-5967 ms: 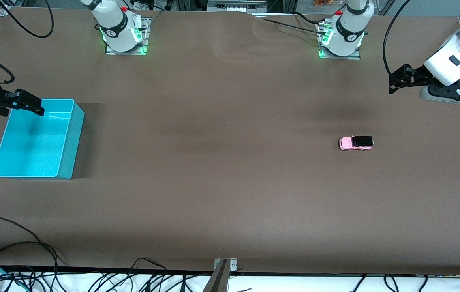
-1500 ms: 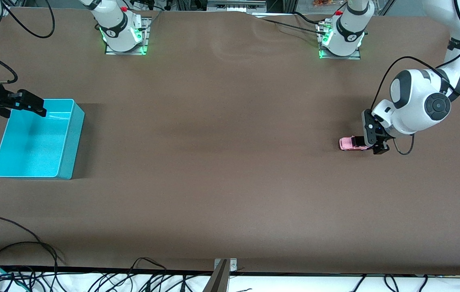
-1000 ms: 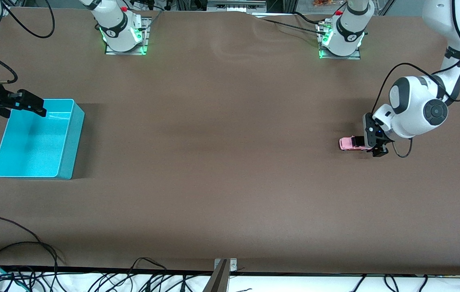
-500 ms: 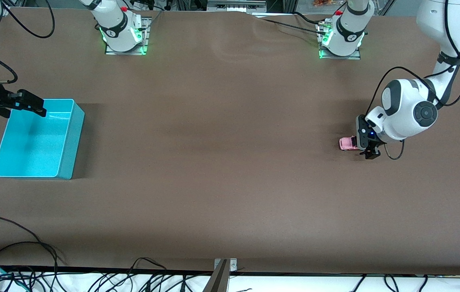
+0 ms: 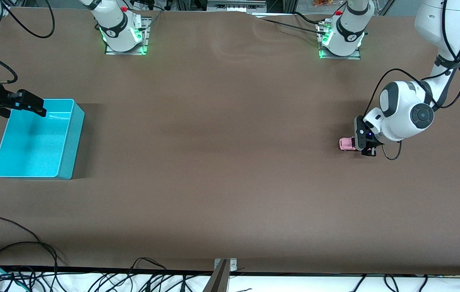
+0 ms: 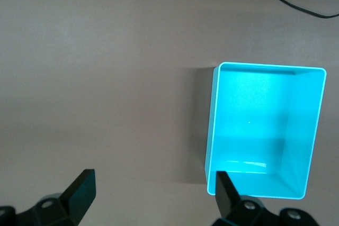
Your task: Wind and store pink jeep toy
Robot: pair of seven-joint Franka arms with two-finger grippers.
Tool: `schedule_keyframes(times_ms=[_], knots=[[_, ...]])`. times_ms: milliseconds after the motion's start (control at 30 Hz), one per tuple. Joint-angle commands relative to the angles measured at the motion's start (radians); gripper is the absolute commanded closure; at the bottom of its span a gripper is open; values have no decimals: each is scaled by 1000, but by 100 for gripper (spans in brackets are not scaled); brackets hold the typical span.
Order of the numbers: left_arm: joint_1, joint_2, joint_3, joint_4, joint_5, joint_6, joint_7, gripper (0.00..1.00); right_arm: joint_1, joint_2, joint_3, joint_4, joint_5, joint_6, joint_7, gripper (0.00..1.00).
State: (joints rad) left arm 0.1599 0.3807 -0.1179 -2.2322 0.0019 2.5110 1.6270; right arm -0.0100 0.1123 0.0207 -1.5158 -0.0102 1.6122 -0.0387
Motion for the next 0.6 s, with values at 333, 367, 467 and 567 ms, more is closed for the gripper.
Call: schedule_keyframes(times_ms=[333,367,467,567], knots=[[10,0,-6,-10,-10,11,21,93,1,6,-1,17,-11,0,8,0],[10,0,-6,-10,-11,8,20,93,1,7,-1,17,-11,0,8,0],[10,3,-6,-10,-13,2,22,93,1,7,-1,17,-11,0,8,0],[10,7,-5,-10,-11,0,24,93,1,7,-2,17,-11,0,8,0]])
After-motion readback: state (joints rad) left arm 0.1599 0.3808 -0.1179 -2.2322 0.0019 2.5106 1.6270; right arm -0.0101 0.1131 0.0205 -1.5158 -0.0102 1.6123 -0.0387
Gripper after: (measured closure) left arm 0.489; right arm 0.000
